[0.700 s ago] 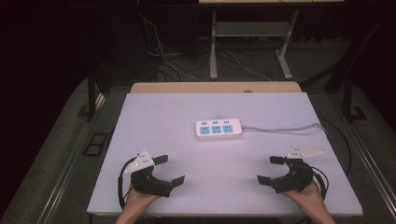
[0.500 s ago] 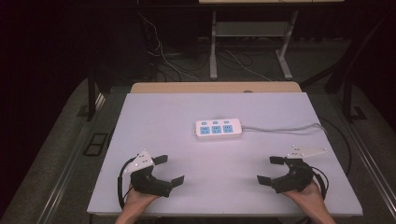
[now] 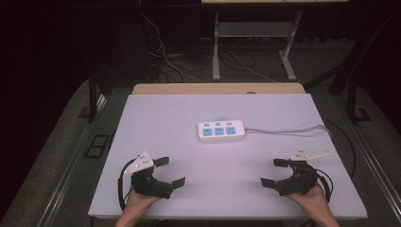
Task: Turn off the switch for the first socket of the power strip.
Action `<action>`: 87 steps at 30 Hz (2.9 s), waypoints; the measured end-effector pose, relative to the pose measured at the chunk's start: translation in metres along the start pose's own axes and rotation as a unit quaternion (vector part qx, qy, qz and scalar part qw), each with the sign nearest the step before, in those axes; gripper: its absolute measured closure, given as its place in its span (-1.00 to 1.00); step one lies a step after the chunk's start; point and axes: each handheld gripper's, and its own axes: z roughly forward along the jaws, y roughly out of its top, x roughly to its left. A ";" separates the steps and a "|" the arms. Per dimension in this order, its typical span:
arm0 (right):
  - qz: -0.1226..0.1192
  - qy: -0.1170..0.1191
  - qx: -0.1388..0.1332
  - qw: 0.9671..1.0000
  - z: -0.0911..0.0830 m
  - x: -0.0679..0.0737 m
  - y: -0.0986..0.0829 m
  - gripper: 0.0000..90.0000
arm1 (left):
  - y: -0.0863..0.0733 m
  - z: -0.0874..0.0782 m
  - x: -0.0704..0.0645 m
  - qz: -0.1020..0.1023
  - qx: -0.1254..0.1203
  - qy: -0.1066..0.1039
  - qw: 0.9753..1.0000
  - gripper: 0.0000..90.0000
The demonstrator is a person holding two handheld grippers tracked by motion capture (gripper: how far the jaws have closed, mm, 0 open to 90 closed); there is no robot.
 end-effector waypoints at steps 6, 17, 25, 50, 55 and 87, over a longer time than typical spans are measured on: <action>0.000 0.001 0.008 1.000 0.001 0.003 0.002 -1.00 | 0.000 -0.001 0.000 -0.001 0.001 -0.001 1.000 -1.00; -0.004 0.002 0.032 0.999 0.006 0.009 0.009 -0.99 | -0.002 -0.002 0.001 -0.006 0.003 -0.004 1.000 -1.00; -0.001 0.001 0.044 0.999 0.009 0.008 0.017 -0.99 | -0.003 -0.002 0.002 -0.010 0.002 -0.004 1.000 -1.00; -0.024 0.007 0.058 0.998 0.012 0.005 0.055 -0.99 | -0.003 -0.002 0.002 -0.013 0.004 -0.007 1.000 -1.00; -0.029 0.013 0.065 0.997 0.014 0.005 0.063 -0.99 | -0.003 -0.002 0.003 -0.013 0.004 -0.006 1.000 -1.00; -0.064 0.028 0.110 0.992 0.038 -0.001 0.111 -0.99 | -0.004 -0.003 0.003 -0.016 0.004 -0.010 1.000 -1.00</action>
